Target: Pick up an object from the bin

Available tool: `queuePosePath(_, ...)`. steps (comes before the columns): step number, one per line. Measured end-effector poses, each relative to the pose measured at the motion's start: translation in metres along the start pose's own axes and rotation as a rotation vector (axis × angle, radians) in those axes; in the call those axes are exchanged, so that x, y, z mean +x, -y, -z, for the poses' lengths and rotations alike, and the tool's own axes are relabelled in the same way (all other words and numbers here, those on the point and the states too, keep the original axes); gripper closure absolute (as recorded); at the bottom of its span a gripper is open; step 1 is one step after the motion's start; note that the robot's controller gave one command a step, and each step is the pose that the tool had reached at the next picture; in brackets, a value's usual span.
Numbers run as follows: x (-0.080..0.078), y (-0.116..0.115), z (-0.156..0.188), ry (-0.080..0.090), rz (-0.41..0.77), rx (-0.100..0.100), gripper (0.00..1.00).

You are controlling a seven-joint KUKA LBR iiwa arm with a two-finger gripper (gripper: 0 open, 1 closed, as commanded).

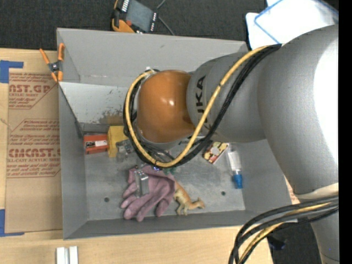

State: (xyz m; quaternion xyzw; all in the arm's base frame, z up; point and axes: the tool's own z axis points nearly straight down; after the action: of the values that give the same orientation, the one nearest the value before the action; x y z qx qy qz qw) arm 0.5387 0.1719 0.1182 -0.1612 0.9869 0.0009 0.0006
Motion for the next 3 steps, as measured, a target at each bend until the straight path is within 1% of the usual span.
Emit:
queuePosePath(1, 0.042, 0.006, 0.012, 0.007, 0.25, -0.001, 0.0)
queuePosePath(2, 0.06, -0.007, -0.005, -0.003, 0.488, -0.002, 0.0)
queuePosePath(3, 0.035, 0.019, -0.048, 0.009, 0.464, -0.003, 0.0)
